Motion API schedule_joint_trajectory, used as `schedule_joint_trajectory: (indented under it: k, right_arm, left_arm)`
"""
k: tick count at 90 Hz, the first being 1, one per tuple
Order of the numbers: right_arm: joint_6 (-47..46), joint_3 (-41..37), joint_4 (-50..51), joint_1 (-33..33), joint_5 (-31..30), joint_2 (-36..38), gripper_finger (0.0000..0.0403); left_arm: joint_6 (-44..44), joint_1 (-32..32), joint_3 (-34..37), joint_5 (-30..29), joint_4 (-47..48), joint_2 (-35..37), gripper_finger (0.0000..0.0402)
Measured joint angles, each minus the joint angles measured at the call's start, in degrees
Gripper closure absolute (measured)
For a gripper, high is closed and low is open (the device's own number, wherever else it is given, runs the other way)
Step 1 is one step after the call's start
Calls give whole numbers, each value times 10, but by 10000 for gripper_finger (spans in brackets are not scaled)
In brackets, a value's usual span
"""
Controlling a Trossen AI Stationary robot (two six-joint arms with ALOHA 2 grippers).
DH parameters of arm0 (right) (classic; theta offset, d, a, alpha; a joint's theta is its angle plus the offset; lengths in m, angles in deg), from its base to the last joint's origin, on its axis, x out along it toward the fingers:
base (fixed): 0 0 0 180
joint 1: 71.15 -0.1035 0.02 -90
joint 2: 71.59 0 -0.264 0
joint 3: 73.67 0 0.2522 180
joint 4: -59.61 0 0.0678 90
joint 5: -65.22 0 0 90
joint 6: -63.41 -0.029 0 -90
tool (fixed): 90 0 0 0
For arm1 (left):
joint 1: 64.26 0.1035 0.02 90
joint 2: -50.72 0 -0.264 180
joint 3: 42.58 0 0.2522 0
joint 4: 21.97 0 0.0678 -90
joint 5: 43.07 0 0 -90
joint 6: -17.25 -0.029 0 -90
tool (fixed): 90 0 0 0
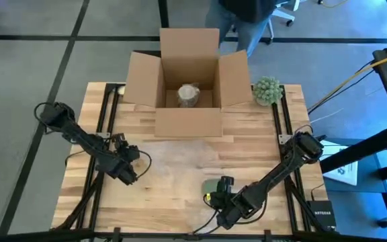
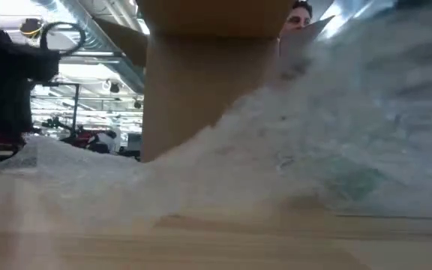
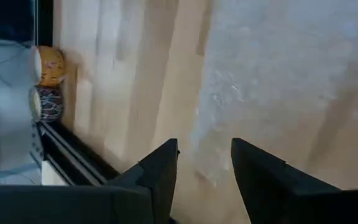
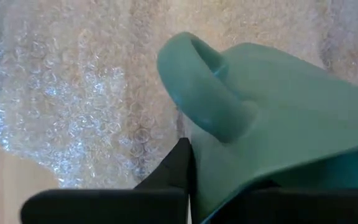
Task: Wrap mug
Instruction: Wrap the dark green mug using the transparent bubble wrap
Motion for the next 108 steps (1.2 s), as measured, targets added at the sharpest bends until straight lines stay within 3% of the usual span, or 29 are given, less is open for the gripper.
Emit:
schedule_joint_trajectory:
  k: [14,22,38,45,54,63,71,100,108]
  right_arm:
    - [0,0,0,0,-1,0,398]
    - [0,0,0,0,-1,0,398]
    - [0,0,-1,0,-2,0,398]
    - [-1,0,-2,0,-2,0,398]
    - [-10,-1,-3,0,3,0,398]
    - [-14,-8,-13,0,9,2,398]
    - [-13,-16,-23,0,9,3,398]
    - [-9,-22,-33,-6,40,4,397]
    - [-9,-21,-21,-14,65,5,397]
  left_arm:
    - [-54,31,55,-24,-113,0,266]
    - [-51,52,69,-52,-127,0,277]
    - [-86,86,59,-68,-115,0,383]
    - [-96,86,22,-72,-74,0,394]
    - [-67,72,-74,-102,51,0,400]
    - [-15,39,-195,-181,171,0,401]
    - [-8,17,-262,-248,208,1,401]
    - [-97,22,-270,-248,199,0,402]
    - [-135,23,-284,-279,215,0,402]
